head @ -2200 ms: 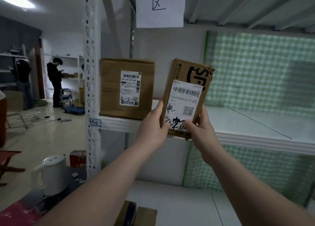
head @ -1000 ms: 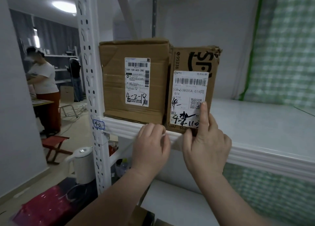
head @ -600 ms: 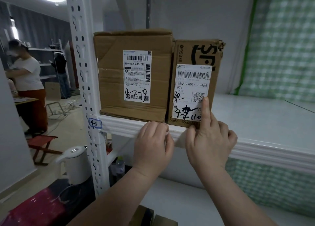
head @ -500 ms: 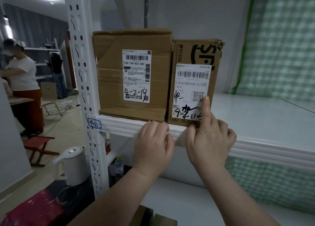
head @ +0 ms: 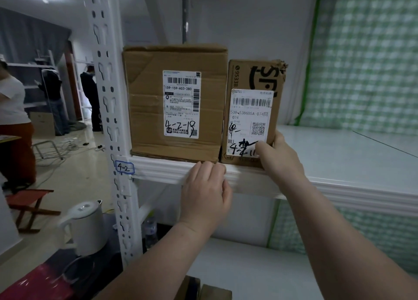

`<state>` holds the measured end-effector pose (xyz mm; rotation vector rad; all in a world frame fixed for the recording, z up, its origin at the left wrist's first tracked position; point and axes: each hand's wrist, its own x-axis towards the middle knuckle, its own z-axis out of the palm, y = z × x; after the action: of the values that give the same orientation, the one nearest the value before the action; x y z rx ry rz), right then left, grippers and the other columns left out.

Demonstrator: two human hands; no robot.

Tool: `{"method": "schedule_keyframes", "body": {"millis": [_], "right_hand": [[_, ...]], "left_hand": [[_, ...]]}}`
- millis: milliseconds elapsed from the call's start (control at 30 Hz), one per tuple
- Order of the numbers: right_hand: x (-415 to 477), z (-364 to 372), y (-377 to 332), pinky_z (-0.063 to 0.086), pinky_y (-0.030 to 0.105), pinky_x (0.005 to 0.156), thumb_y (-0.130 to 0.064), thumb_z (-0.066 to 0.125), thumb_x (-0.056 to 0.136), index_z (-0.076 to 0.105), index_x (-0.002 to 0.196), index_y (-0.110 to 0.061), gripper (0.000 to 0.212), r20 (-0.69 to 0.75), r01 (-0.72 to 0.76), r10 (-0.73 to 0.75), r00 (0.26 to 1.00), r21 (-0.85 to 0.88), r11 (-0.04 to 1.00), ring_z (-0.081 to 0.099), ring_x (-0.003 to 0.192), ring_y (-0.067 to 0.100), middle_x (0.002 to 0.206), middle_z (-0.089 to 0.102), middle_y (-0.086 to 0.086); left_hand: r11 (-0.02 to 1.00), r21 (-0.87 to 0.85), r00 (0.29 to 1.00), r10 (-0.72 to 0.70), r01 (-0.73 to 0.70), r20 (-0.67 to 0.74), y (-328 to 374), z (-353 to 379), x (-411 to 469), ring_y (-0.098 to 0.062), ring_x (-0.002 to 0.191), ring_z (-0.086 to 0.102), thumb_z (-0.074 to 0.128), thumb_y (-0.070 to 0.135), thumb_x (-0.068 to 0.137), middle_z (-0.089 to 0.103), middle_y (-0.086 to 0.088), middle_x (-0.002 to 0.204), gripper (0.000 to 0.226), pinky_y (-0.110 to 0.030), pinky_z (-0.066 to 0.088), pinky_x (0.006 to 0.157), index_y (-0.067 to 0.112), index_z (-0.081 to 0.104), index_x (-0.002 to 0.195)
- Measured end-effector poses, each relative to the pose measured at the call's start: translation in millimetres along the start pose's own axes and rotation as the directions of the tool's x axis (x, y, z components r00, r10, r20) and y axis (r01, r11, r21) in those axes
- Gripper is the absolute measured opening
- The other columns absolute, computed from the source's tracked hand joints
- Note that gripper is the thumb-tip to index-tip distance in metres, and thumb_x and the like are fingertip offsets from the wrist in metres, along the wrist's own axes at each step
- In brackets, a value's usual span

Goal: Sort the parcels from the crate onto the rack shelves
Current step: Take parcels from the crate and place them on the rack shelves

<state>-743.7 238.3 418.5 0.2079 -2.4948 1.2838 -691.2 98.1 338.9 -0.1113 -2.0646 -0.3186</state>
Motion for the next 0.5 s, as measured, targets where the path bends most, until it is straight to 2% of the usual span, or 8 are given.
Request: {"method": "schedule_keyframes", "body": {"millis": [67, 133, 200, 267, 400, 500], "right_hand": [[-2, 0, 0, 0.036, 0.042, 0.094, -0.044, 0.037, 0.080, 0.041, 0.134, -0.031, 0.055, 0.018, 0.000, 0.001, 1.000, -0.055, 0.998, 0.046, 0.098, 0.027, 0.101, 0.053, 0.000], [-3, -2, -1, 0.034, 0.042, 0.093, -0.039, 0.038, 0.089, 0.042, 0.134, -0.029, 0.046, 0.018, -0.006, 0.007, 1.000, -0.079, 0.997, 0.048, 0.105, 0.029, 0.107, 0.055, 0.003], [-3, -2, -2, 0.033, 0.043, 0.095, -0.034, 0.038, 0.094, 0.041, 0.136, -0.028, 0.042, 0.020, -0.011, 0.013, 1.000, -0.089, 0.996, 0.050, 0.114, 0.031, 0.114, 0.058, 0.006], [-4, -3, -3, 0.034, 0.042, 0.094, -0.033, 0.037, 0.095, 0.041, 0.135, -0.026, 0.041, 0.021, -0.011, 0.013, 1.000, -0.102, 0.995, 0.050, 0.113, 0.032, 0.119, 0.060, 0.008], [-8, 0, 0, 0.033, 0.038, 0.083, -0.037, 0.037, 0.094, 0.035, 0.143, -0.027, 0.049, -0.009, 0.007, -0.008, 1.000, -0.113, 0.994, 0.050, 0.115, 0.033, 0.125, 0.060, 0.009], [-12, 1, 5, 0.038, 0.041, 0.092, -0.043, 0.035, 0.084, 0.027, 0.150, -0.026, 0.068, -0.046, 0.041, -0.046, 0.998, -0.099, 0.994, 0.049, 0.124, 0.033, 0.135, 0.058, 0.004]], "left_hand": [[1.000, -0.003, 1.000, 0.005, -0.005, 0.002, 0, 0, 1, -0.026, 0.076, 0.051, 0.049, 0.018, 0.077, 0.054, -0.004, 0.079, 0.013, -0.034, 0.042, 0.066, 0.011, 0.058, 0.082], [1.000, -0.005, 1.000, 0.008, -0.008, 0.006, 0, -1, 1, -0.026, 0.076, 0.051, 0.048, 0.019, 0.077, 0.054, -0.004, 0.079, 0.014, -0.033, 0.041, 0.066, 0.011, 0.058, 0.082], [1.000, -0.009, 1.000, 0.014, -0.014, 0.006, -1, -1, 1, -0.026, 0.076, 0.052, 0.048, 0.018, 0.076, 0.054, -0.005, 0.079, 0.014, -0.033, 0.042, 0.066, 0.011, 0.058, 0.082], [1.000, -0.020, 1.000, 0.016, -0.016, 0.008, -1, -1, 1, -0.027, 0.076, 0.052, 0.048, 0.017, 0.075, 0.054, -0.005, 0.080, 0.014, -0.036, 0.044, 0.066, 0.010, 0.058, 0.082], [0.999, -0.044, 0.999, 0.031, -0.031, 0.016, -3, -1, 1, -0.027, 0.079, 0.051, 0.048, 0.017, 0.076, 0.055, -0.006, 0.082, 0.014, -0.037, 0.046, 0.067, 0.010, 0.058, 0.084], [0.997, -0.050, 0.998, 0.056, -0.056, -0.002, -4, 0, 0, -0.028, 0.078, 0.051, 0.048, 0.016, 0.076, 0.055, -0.008, 0.081, 0.015, -0.037, 0.046, 0.071, 0.008, 0.058, 0.084]]}}
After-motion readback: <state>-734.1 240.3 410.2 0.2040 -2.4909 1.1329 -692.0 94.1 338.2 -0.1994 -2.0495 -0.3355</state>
